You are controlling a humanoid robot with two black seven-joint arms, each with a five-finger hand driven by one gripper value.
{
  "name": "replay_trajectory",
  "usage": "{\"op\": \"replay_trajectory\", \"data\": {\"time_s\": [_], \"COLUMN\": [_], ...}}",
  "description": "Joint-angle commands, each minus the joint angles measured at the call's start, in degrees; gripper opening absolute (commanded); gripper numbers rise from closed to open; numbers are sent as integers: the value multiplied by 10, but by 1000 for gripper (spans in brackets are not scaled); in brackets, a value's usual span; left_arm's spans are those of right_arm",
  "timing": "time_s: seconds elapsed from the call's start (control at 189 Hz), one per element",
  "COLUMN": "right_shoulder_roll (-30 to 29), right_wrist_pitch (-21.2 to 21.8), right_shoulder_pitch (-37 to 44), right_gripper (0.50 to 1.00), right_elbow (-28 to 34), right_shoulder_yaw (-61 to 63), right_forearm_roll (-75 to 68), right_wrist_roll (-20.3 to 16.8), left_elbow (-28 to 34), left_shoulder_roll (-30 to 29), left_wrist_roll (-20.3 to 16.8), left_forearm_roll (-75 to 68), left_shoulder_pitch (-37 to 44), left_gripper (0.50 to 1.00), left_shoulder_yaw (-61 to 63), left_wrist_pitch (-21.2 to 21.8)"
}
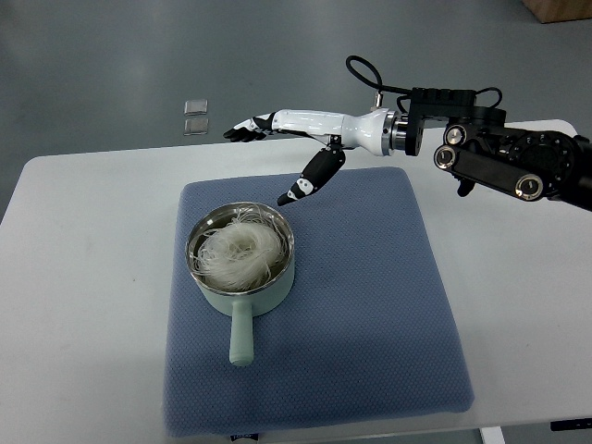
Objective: Put vermicelli into pot with right hand
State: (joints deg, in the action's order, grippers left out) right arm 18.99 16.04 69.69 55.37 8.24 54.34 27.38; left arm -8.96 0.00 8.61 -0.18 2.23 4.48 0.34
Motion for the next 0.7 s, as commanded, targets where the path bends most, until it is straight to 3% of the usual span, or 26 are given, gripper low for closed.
{"op": "replay_trajectory", "data": {"time_s": [0.0, 0.291, 0.513, 0.693], "right_shoulder_roll": [27, 47, 37, 35], "right_wrist_pitch": [36, 37, 29, 0], "right_shoulder_pitch": [-18, -126, -207, -235], "right_gripper": [905, 913, 917, 921], "right_elbow": [-2, -7, -26, -28], "right_shoulder_yaw": [9, 85, 168, 172], "right_forearm_roll": [-99, -252, -434, -573], "right_wrist_roll": [-15, -88, -200, -209], "left_elbow": [0, 0, 0, 0], "left_shoulder_roll": [0, 0, 0, 0], "left_wrist_roll": [0, 0, 0, 0], "left_forearm_roll": [0, 0, 0, 0], "left_shoulder_pitch": [1, 1, 0, 0], "left_gripper": [1000, 1000, 1000, 1000], "left_shoulder_yaw": [0, 0, 0, 0], "left_wrist_pitch": [0, 0, 0, 0]}}
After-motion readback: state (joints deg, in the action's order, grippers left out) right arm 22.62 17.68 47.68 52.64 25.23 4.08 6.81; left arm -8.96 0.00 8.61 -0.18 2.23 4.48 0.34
